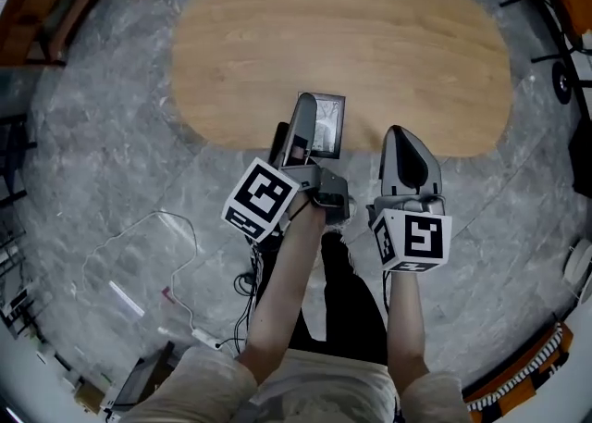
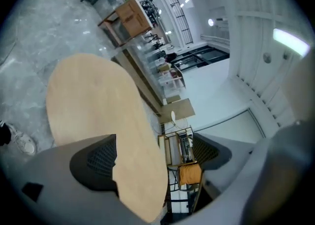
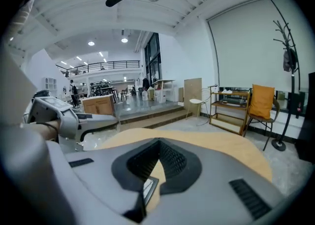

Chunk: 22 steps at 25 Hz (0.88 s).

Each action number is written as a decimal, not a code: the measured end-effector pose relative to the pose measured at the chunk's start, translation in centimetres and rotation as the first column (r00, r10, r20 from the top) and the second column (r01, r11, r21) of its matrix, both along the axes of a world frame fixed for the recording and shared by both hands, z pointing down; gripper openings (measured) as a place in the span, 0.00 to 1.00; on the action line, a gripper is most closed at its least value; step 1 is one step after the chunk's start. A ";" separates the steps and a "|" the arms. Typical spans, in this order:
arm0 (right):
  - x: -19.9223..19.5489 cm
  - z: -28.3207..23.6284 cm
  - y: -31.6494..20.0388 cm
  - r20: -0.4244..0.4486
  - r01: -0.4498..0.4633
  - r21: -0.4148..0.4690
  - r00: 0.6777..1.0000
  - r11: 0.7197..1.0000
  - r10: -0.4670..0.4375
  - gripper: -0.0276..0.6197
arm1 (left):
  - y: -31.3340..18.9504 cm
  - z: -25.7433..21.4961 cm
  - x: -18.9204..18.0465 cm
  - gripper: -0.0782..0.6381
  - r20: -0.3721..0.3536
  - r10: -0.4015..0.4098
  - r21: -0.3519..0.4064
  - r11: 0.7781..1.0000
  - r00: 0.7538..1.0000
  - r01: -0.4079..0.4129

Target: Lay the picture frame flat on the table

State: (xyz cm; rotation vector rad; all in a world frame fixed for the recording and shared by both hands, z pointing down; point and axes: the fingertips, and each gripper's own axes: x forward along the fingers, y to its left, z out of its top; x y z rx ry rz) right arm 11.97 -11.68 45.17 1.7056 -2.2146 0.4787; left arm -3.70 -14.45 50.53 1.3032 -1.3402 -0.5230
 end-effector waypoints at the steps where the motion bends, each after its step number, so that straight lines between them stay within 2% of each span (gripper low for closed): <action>1: 0.1 -1.6 -0.7 -0.001 -0.006 0.025 1.000 1.000 0.006 0.05 | -0.6 -2.4 -0.1 0.75 0.023 0.014 0.044 0.999 1.000 -0.015; 4: 0.4 -7.0 -2.7 0.007 -0.018 0.111 1.000 0.994 0.017 0.05 | -2.2 -10.3 -0.3 0.75 0.138 0.041 0.199 0.978 0.990 -0.068; 8: 0.1 -15.2 -4.6 0.020 -0.020 0.236 1.000 0.972 0.016 0.05 | -3.6 -21.1 -0.2 0.75 0.300 0.032 0.389 0.908 0.953 -0.153; 12: -0.9 -23.5 -5.5 0.036 -0.009 0.344 0.999 0.939 -0.004 0.05 | -4.1 -31.1 0.5 0.75 0.436 -0.010 0.529 0.812 0.900 -0.247; 15: -1.7 -29.0 -5.2 0.039 -0.014 0.427 0.999 0.904 -0.003 0.05 | -3.6 -37.1 1.1 0.75 0.530 -0.066 0.604 0.729 0.846 -0.321; 20: -3.8 -36.7 -3.2 0.040 -0.006 0.527 0.999 0.850 -0.017 0.05 | -1.4 -44.8 1.1 0.75 0.658 -0.156 0.650 0.612 0.737 -0.451; 22: -4.5 -39.0 -2.5 0.038 0.002 0.550 0.999 0.835 -0.028 0.05 | -0.2 -47.1 1.2 0.69 0.684 -0.189 0.663 0.564 0.704 -0.493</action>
